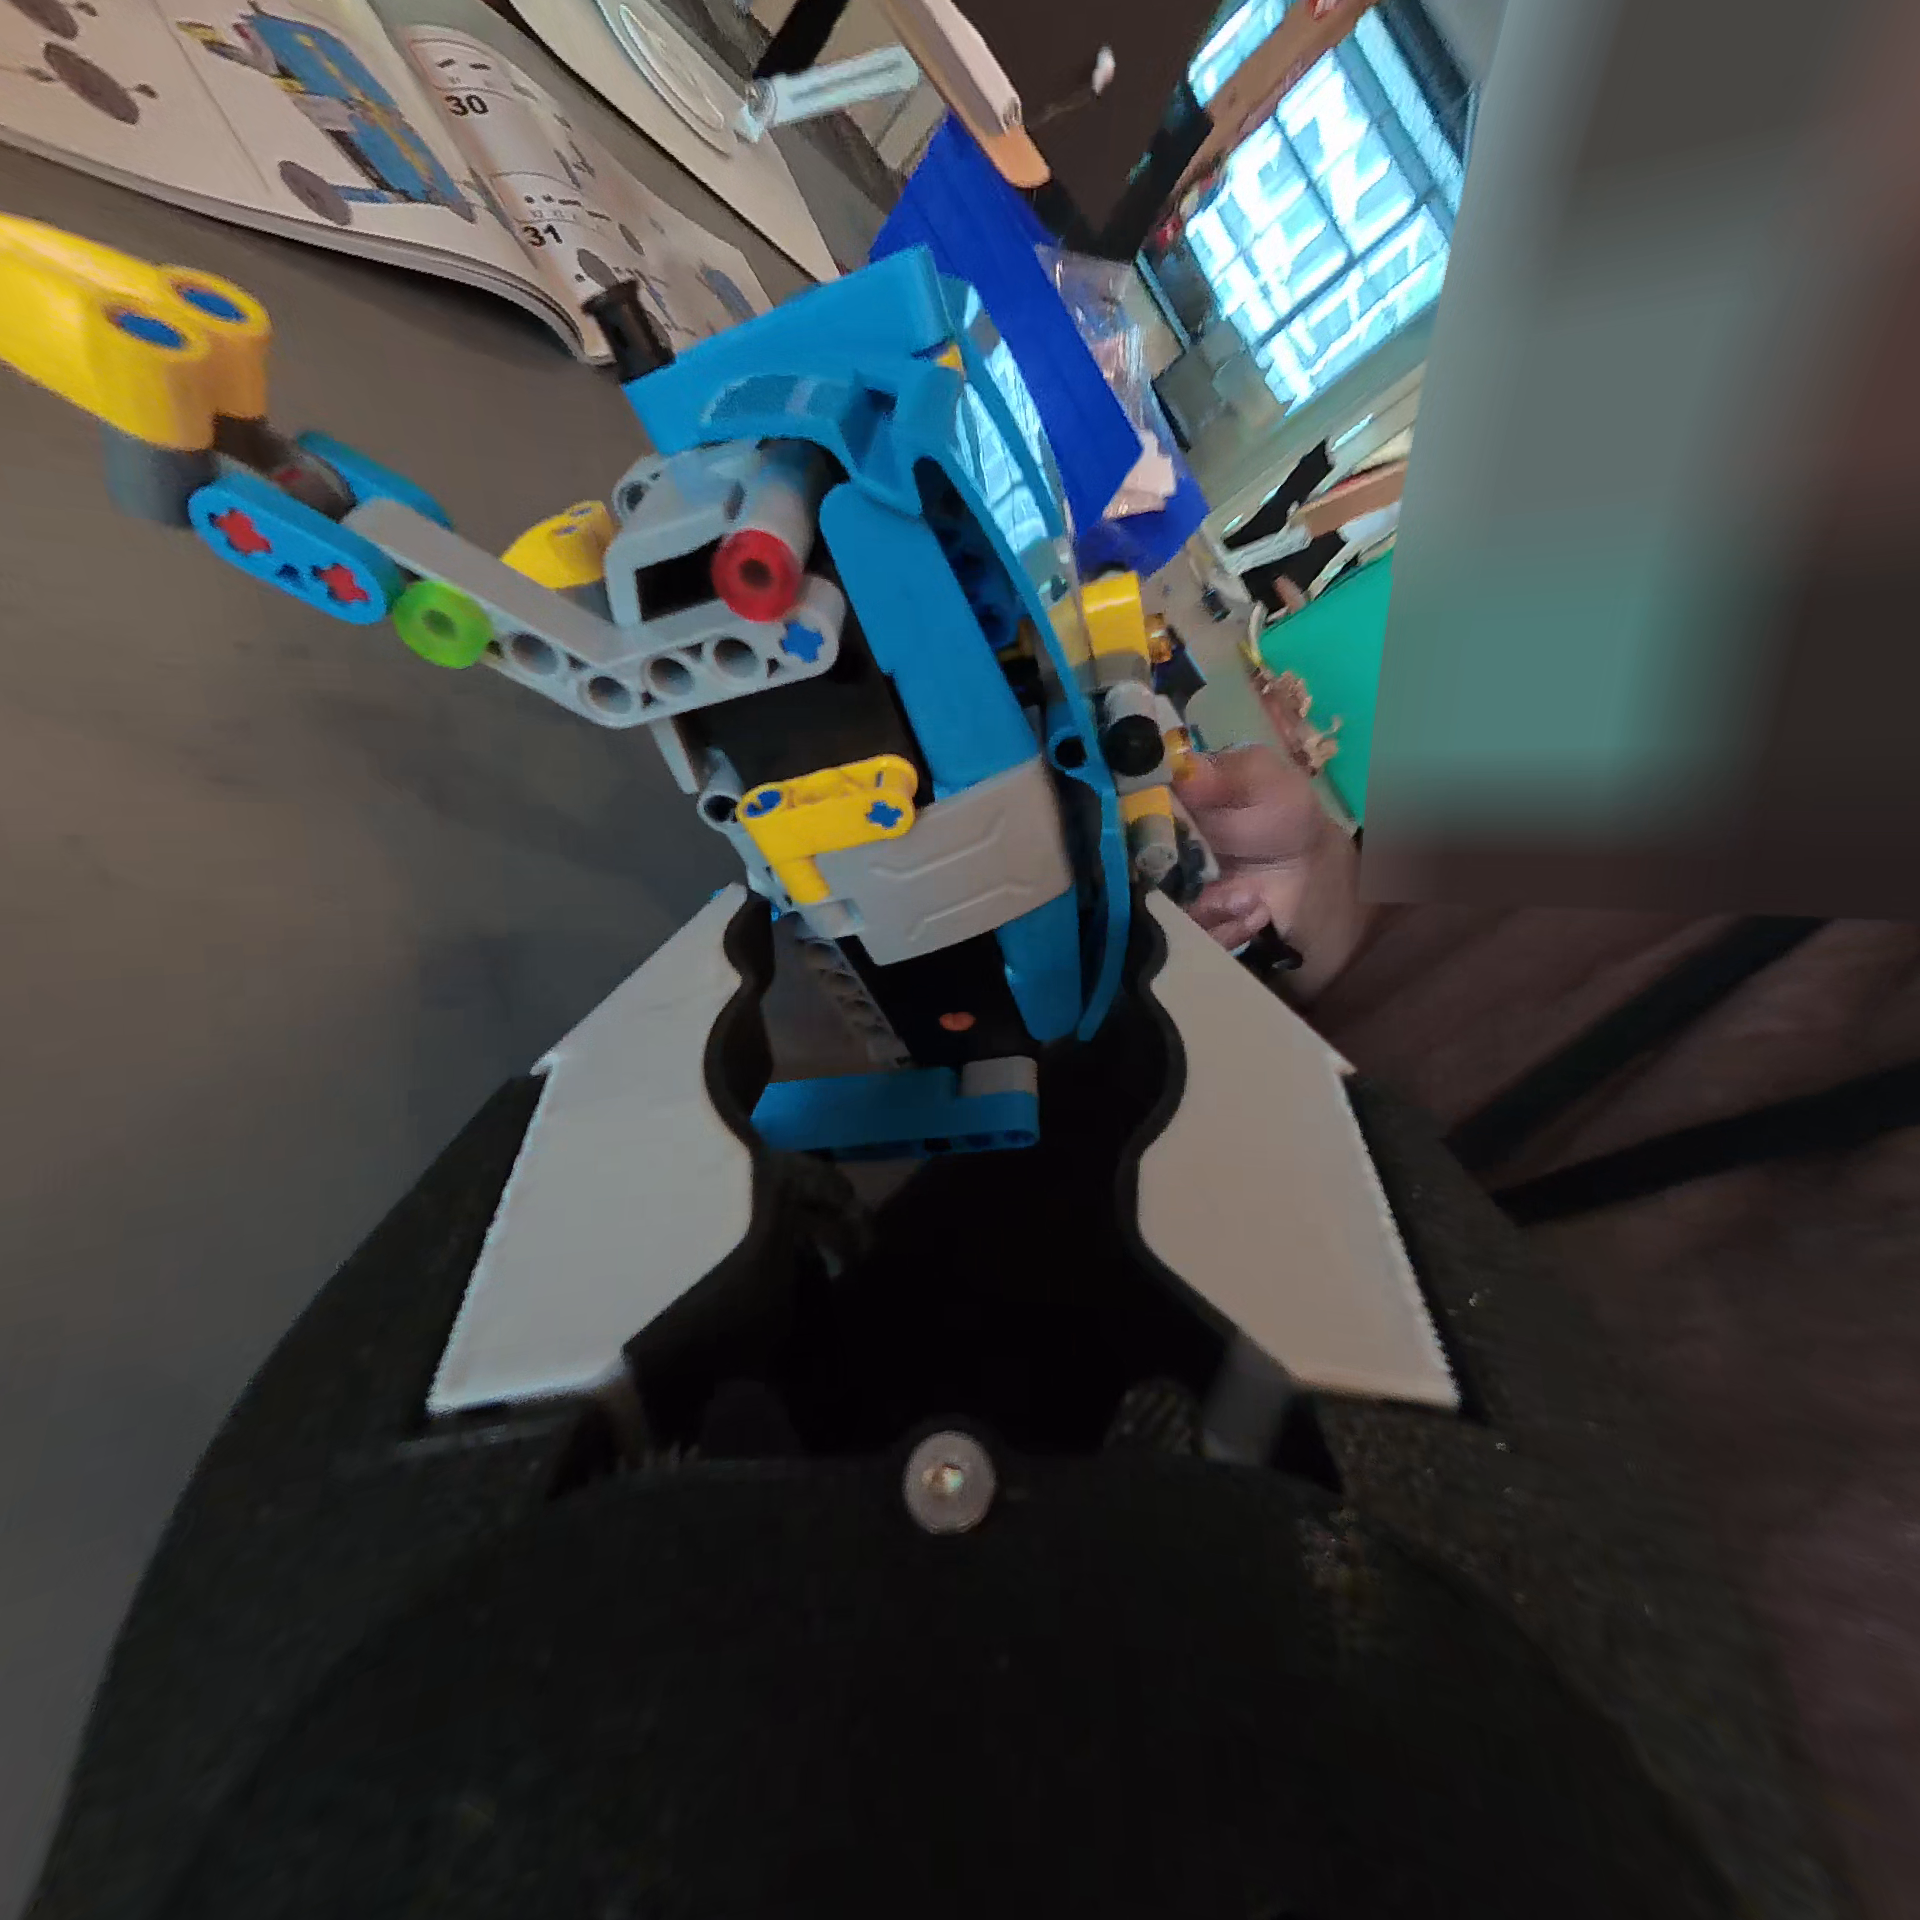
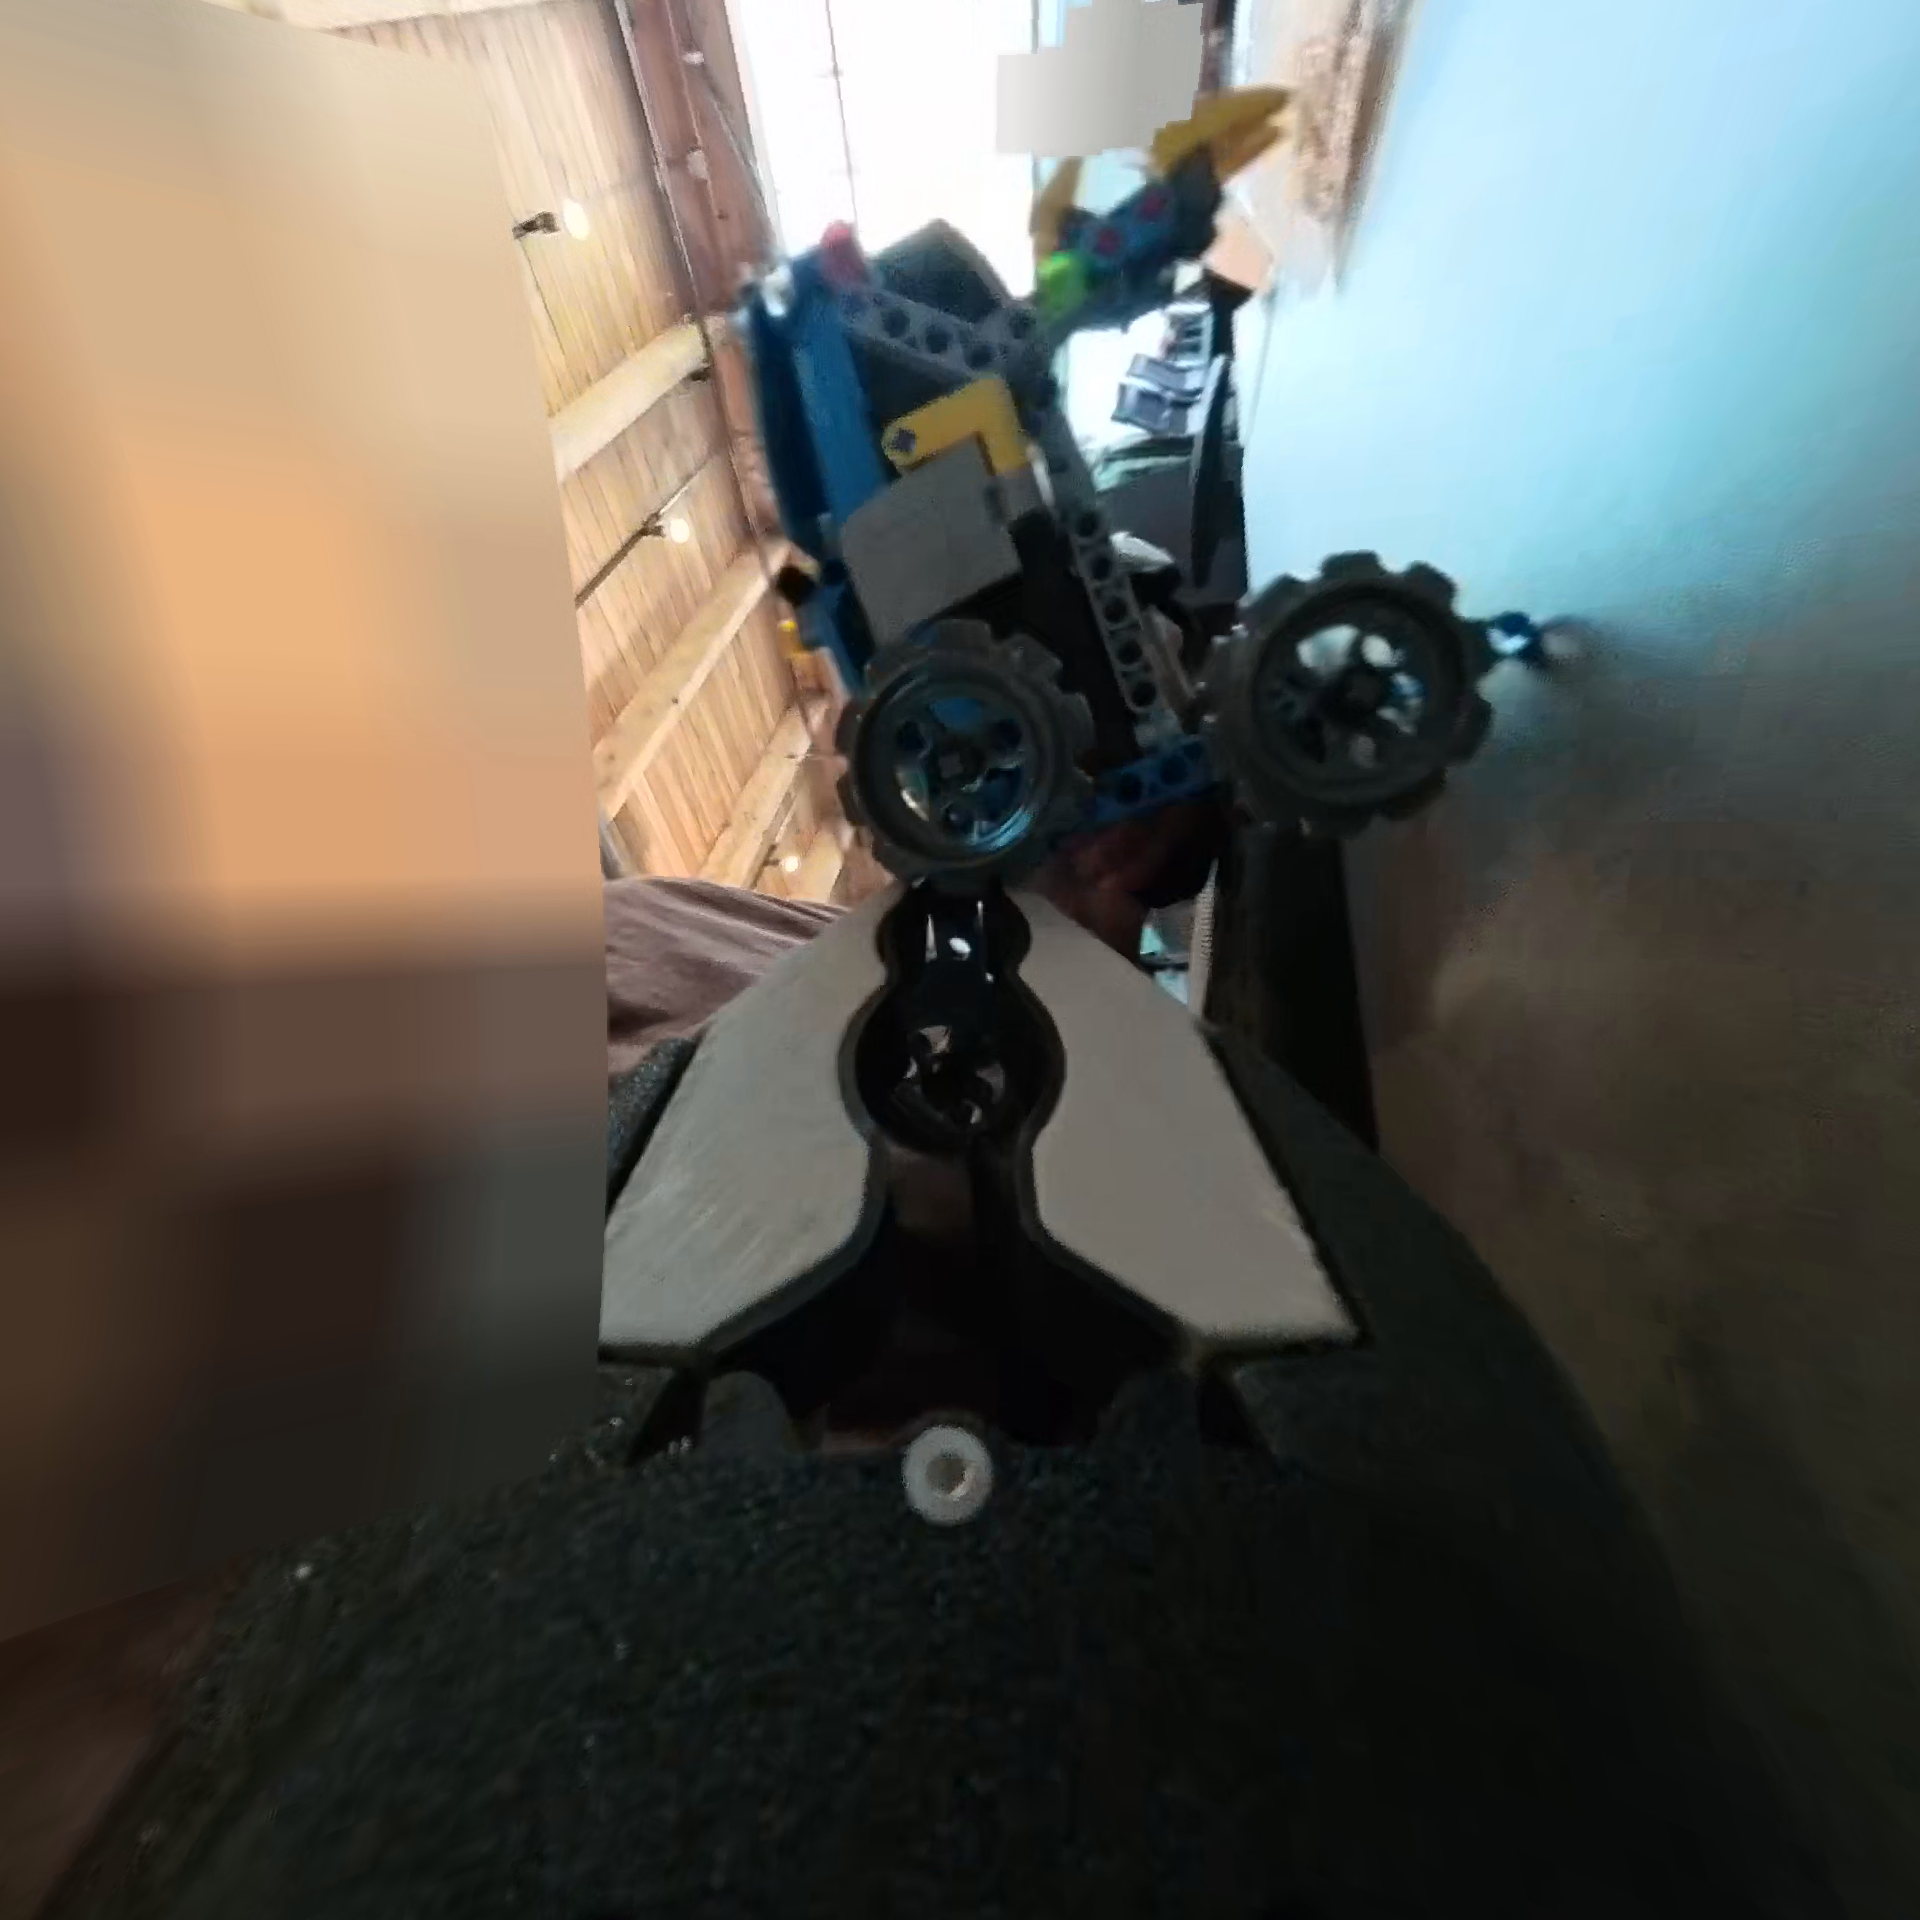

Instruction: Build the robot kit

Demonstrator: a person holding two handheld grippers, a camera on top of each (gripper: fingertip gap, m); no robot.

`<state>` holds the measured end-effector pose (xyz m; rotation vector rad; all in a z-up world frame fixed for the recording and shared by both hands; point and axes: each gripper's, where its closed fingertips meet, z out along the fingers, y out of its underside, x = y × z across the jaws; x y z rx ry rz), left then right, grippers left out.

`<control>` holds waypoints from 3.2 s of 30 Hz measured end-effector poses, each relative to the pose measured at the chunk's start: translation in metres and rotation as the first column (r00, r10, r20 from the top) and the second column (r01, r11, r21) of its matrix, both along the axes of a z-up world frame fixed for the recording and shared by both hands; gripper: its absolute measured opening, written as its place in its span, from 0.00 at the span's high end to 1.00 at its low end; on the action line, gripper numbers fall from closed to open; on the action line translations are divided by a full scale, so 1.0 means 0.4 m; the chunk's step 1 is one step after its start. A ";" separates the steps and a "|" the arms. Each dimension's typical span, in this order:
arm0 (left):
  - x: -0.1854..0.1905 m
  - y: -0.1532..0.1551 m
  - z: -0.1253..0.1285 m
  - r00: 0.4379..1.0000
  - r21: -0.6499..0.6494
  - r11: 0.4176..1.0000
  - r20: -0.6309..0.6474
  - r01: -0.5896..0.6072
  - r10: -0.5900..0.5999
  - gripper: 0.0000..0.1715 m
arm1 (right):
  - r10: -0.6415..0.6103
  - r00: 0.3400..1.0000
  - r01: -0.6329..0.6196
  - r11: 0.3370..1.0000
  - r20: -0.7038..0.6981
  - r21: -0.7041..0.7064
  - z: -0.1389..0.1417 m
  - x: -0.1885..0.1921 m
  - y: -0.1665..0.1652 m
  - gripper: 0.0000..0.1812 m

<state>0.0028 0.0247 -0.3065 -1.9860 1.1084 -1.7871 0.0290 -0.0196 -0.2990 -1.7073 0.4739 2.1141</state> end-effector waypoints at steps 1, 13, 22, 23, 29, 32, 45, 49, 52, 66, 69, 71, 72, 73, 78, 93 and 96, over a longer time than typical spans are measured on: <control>-0.002 -0.006 -0.002 1.000 0.025 1.000 -0.005 0.008 -0.008 0.61 | -0.010 1.000 0.010 1.000 0.030 -0.012 -0.014 -0.005 -0.004 0.92; -0.031 -0.066 -0.018 0.993 0.138 0.984 -0.046 0.112 -0.107 0.63 | 0.079 0.997 -0.078 0.996 0.025 -0.048 -0.048 -0.033 -0.052 0.94; -0.043 -0.085 -0.027 0.974 0.064 0.973 -0.066 0.222 -0.218 0.63 | 0.246 0.964 -0.249 0.968 0.096 0.014 -0.061 -0.038 -0.064 0.94; -0.042 -0.089 -0.029 0.971 0.053 0.971 -0.070 0.231 -0.227 0.63 | 0.261 0.961 -0.263 0.965 0.090 0.010 -0.063 -0.041 -0.068 0.94; -0.036 -0.101 -0.042 0.965 0.073 0.966 -0.101 0.250 -0.242 0.63 | 0.238 0.928 -0.263 0.963 0.286 0.052 -0.093 -0.021 -0.071 0.92; -0.035 -0.100 -0.040 0.966 0.061 0.967 -0.095 0.248 -0.242 0.63 | 0.235 0.907 -0.273 0.960 0.350 0.062 -0.099 0.002 -0.084 0.93; -0.031 -0.090 -0.036 0.971 0.026 0.973 -0.076 0.230 -0.228 0.62 | 0.039 0.189 -0.568 0.819 0.981 0.077 -0.218 0.160 -0.146 0.91; -0.031 -0.096 -0.049 0.969 0.069 0.970 -0.097 0.233 -0.226 0.62 | -0.032 0.229 -0.523 0.839 0.973 0.151 -0.213 0.158 -0.126 0.91; -0.030 -0.099 -0.055 0.968 0.081 0.969 -0.108 0.235 -0.225 0.62 | -0.105 0.239 -0.478 0.852 0.965 0.211 -0.208 0.162 -0.113 0.91; -0.028 -0.084 -0.054 0.976 0.041 0.978 -0.090 0.203 -0.199 0.62 | -0.246 0.166 -0.430 0.854 0.955 0.294 -0.182 0.181 -0.085 0.91; -0.027 -0.078 -0.051 0.979 0.024 0.981 -0.079 0.192 -0.190 0.62 | -0.243 0.163 -0.407 0.867 0.956 0.289 -0.178 0.201 -0.085 0.91; -0.027 -0.077 -0.050 0.979 0.016 0.981 -0.076 0.191 -0.190 0.62 | -0.256 0.122 -0.399 0.872 0.959 0.284 -0.185 0.224 -0.084 0.91; -0.028 -0.077 -0.050 0.979 0.015 0.981 -0.076 0.192 -0.190 0.62 | -0.268 0.107 -0.388 0.875 0.957 0.289 -0.186 0.235 -0.080 0.91; -0.028 -0.077 -0.051 0.979 0.016 0.981 -0.077 0.192 -0.190 0.62 | -0.280 0.097 -0.367 0.882 0.955 0.296 -0.186 0.246 -0.074 0.91; -0.027 -0.079 -0.053 0.979 0.024 0.981 -0.081 0.191 -0.189 0.62 | -0.241 0.155 -0.352 0.893 0.958 0.281 -0.198 0.230 -0.076 0.91; -0.022 -0.065 -0.059 0.985 0.035 0.988 -0.092 0.147 -0.144 0.62 | -0.123 0.283 -0.456 0.855 0.951 0.246 -0.206 0.124 -0.129 0.91; -0.020 -0.053 -0.060 0.989 0.041 0.993 -0.096 0.114 -0.110 0.62 | -0.123 0.316 -0.431 0.865 0.941 0.258 -0.205 0.108 -0.119 0.91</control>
